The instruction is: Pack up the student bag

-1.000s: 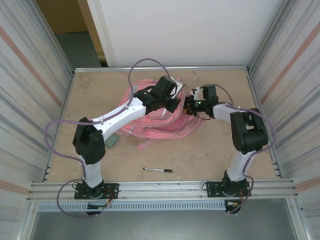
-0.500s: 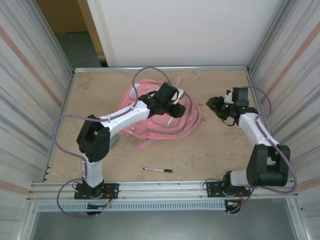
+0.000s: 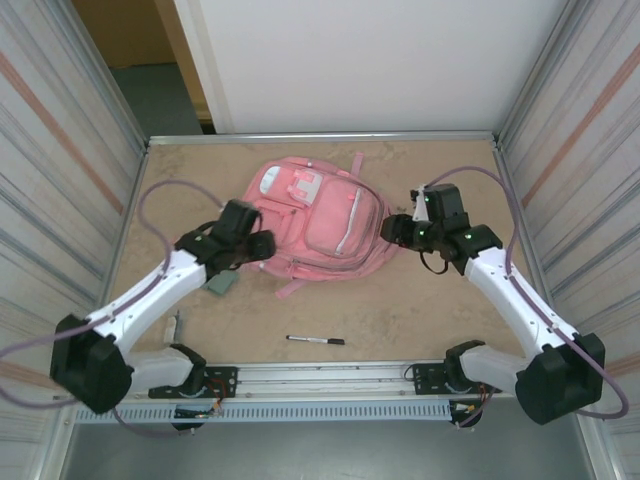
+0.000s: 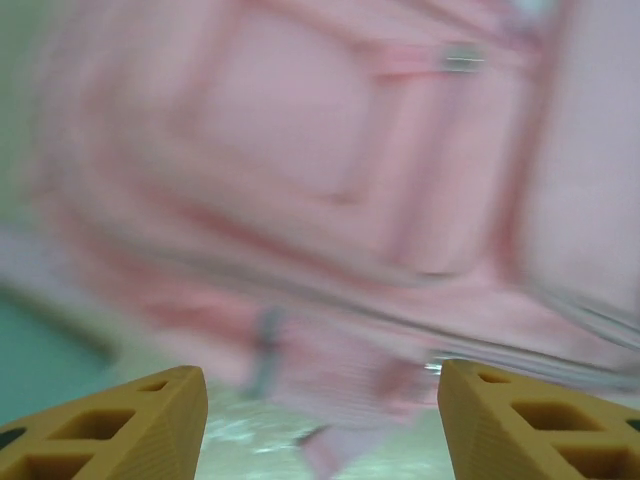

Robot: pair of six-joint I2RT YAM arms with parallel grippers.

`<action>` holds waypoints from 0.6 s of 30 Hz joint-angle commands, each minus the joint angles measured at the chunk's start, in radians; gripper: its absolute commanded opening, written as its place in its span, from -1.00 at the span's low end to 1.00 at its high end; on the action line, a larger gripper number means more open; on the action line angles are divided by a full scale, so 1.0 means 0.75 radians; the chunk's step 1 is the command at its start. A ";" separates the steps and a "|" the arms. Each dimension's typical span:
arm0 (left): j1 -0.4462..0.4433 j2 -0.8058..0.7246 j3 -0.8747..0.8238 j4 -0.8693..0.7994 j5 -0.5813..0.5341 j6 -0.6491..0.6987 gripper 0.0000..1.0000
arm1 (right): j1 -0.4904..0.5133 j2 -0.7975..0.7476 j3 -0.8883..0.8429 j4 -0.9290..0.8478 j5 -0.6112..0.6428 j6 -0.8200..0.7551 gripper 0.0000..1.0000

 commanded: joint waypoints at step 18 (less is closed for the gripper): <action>0.516 0.322 -0.272 0.182 0.033 -0.157 0.53 | 0.360 0.061 0.111 -0.036 0.111 -0.051 0.07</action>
